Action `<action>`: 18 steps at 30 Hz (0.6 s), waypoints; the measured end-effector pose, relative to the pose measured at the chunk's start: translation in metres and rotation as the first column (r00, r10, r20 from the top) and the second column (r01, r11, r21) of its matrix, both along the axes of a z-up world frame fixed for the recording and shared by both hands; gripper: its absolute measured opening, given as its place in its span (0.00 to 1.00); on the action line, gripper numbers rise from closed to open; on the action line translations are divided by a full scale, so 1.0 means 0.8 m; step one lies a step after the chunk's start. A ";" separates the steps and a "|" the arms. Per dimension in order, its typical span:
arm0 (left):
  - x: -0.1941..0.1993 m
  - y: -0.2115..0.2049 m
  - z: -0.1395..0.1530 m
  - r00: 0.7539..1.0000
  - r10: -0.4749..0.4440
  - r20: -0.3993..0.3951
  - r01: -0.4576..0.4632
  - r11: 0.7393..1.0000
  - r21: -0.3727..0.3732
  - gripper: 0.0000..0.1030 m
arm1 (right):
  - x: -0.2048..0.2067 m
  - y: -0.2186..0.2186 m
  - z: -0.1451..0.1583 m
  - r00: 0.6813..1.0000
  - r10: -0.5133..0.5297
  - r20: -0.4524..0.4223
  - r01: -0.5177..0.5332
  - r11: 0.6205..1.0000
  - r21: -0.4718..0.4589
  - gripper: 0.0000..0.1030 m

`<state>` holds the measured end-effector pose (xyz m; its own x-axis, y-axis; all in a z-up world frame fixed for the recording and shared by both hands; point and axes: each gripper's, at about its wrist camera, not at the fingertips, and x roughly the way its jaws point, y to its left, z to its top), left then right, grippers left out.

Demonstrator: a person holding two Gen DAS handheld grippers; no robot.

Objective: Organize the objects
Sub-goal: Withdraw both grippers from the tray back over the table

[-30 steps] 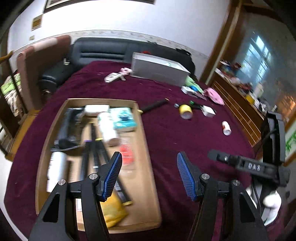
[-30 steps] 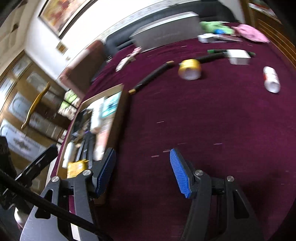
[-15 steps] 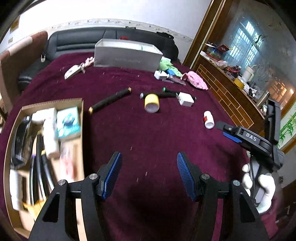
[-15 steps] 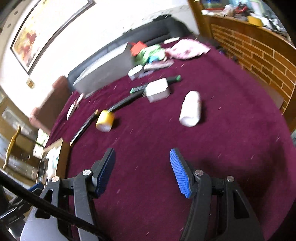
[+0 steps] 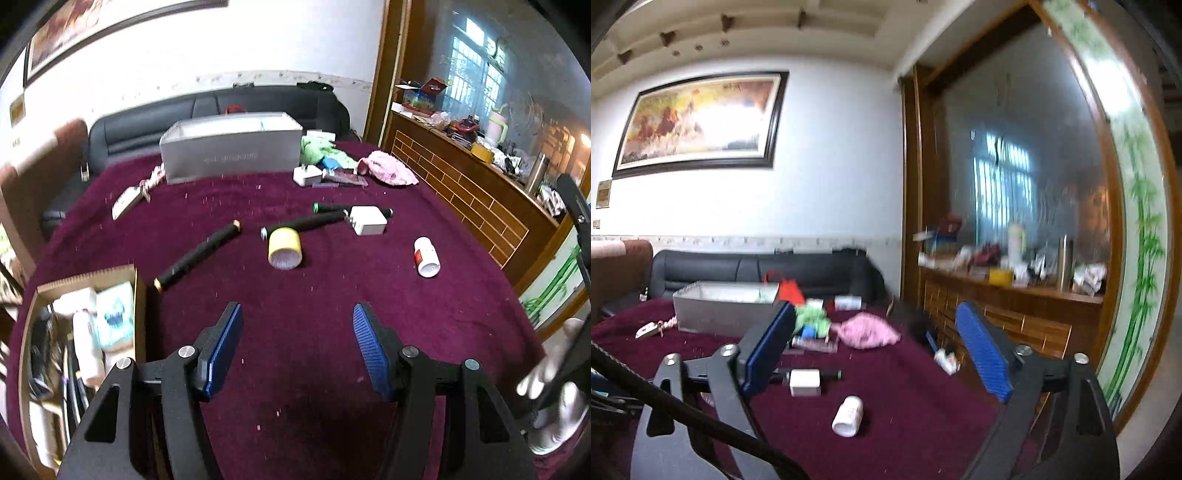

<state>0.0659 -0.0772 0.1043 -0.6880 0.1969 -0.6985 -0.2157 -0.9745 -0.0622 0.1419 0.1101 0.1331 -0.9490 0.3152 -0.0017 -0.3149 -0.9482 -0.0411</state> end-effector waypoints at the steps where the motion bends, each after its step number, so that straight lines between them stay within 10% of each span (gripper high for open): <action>1: -0.002 0.003 0.001 1.000 -0.002 -0.006 0.002 1.000 -0.009 0.54 | 0.000 0.000 0.001 1.000 0.001 -0.006 -0.001 1.000 0.007 0.92; 18: -0.068 0.021 -0.022 0.999 0.007 0.041 -0.004 0.998 -0.068 0.54 | -0.033 0.031 -0.015 0.997 -0.018 0.075 0.021 0.999 -0.039 0.94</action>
<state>0.0118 -0.0600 0.0868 -0.6595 0.1445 -0.7377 -0.2088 -0.9779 -0.0049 0.1156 0.1349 0.1209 -0.9393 0.3324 -0.0856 -0.3312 -0.9432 -0.0274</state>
